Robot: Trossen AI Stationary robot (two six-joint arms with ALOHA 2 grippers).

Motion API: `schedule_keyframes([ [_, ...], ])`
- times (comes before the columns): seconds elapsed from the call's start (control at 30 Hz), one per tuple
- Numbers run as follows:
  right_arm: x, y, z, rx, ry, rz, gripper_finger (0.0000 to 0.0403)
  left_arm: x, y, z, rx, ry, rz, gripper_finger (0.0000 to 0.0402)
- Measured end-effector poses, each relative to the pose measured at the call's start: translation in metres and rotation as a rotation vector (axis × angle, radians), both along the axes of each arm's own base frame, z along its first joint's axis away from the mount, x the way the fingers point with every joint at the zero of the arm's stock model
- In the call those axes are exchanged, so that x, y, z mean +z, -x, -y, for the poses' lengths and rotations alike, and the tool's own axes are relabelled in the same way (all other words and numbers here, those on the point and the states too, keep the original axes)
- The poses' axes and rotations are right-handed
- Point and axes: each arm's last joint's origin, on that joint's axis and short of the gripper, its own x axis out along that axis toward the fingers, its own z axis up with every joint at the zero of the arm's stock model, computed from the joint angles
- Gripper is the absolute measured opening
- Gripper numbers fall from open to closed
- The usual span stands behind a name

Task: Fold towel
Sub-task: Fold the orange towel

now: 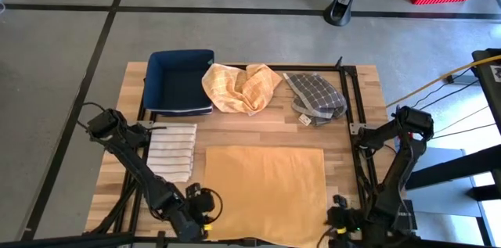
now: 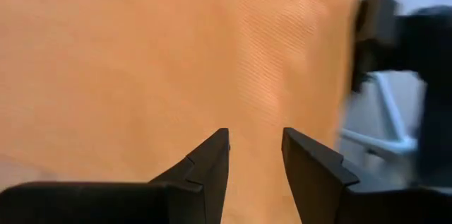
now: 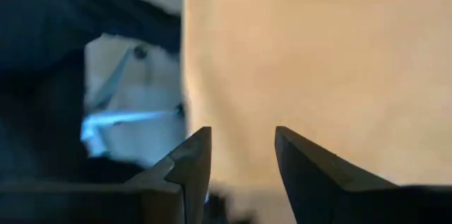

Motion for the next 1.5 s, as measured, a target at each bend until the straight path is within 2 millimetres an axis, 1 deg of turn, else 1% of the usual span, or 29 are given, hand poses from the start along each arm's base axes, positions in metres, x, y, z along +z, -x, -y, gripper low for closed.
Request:
schedule_keyframes([
  [0.1, -0.003, -0.019, 0.012, 0.015, 0.141, 0.049, 0.0159, -0.016, -0.01, -0.008, 0.009, -0.099, -0.024, 0.0125],
  [0.17, -0.009, -0.03, 0.023, 0.037, 0.253, 0.031, 0.0159, -0.03, -0.017, -0.014, 0.012, -0.16, -0.067, 0.0125],
  [0.27, -0.019, -0.045, 0.039, 0.055, 0.388, -0.044, 0.0159, -0.052, -0.023, -0.025, 0.036, -0.251, -0.163, 0.0125],
  [0.33, -0.025, -0.052, 0.05, 0.069, 0.446, -0.116, 0.0159, -0.066, -0.022, -0.035, 0.072, -0.324, -0.256, 0.0125],
  [0.37, -0.026, -0.055, 0.055, 0.07, 0.467, -0.148, 0.0159, -0.069, -0.021, -0.04, 0.101, -0.363, -0.29, 0.0125],
  [0.47, -0.027, -0.059, 0.07, 0.055, 0.541, -0.229, 0.0159, -0.074, -0.016, -0.055, 0.182, -0.468, -0.4, 0.0125],
  [0.57, -0.028, -0.059, 0.085, 0.031, 0.631, -0.31, 0.0159, -0.075, -0.01, -0.068, 0.259, -0.545, -0.475, 0.0125],
  [0.7, -0.028, -0.06, 0.098, 0.002, 0.696, -0.363, 0.0159, -0.075, -0.013, -0.071, 0.291, -0.526, -0.479, 0.0125],
  [0.83, -0.025, -0.057, 0.1, -0.01, 0.703, -0.382, 0.0159, -0.069, -0.021, -0.063, 0.235, -0.463, -0.458, 0.0125],
  [0.87, -0.022, -0.057, 0.1, -0.015, 0.687, -0.385, 0.0159, -0.066, -0.023, -0.061, 0.22, -0.441, -0.467, 0.0125],
  [0.93, -0.012, -0.057, 0.094, -0.02, 0.599, -0.37, 0.0159, -0.058, -0.027, -0.054, 0.169, -0.404, -0.469, 0.0125],
  [1.0, 0.0, -0.061, 0.084, -0.01, 0.485, -0.303, 0.0159, -0.045, -0.032, -0.046, 0.103, -0.379, -0.443, 0.0125],
  [1.03, 0.005, -0.064, 0.076, -0.003, 0.421, -0.238, 0.0159, -0.039, -0.034, -0.041, 0.064, -0.374, -0.425, 0.0125],
  [1.13, 0.011, -0.07, 0.058, 0.058, 0.303, -0.066, 0.0159, -0.031, -0.038, -0.031, -0.031, -0.359, -0.364, 0.0125],
  [1.2, 0.005, -0.071, 0.054, 0.095, 0.259, -0.024, 0.0159, -0.033, -0.039, -0.029, -0.085, -0.364, -0.344, 0.0125],
  [1.27, -0.008, -0.069, 0.055, 0.099, 0.251, -0.036, 0.0159, -0.041, -0.039, -0.031, -0.109, -0.37, -0.333, 0.0125],
  [1.4, -0.034, -0.064, 0.069, 0.06, 0.294, -0.117, 0.0159, -0.063, -0.032, -0.042, -0.147, -0.421, -0.375, 0.0125],
  [1.5, -0.046, -0.059, 0.082, 0.053, 0.327, -0.209, 0.0159, -0.069, -0.03, -0.047, -0.147, -0.432, -0.37, 0.0125],
])
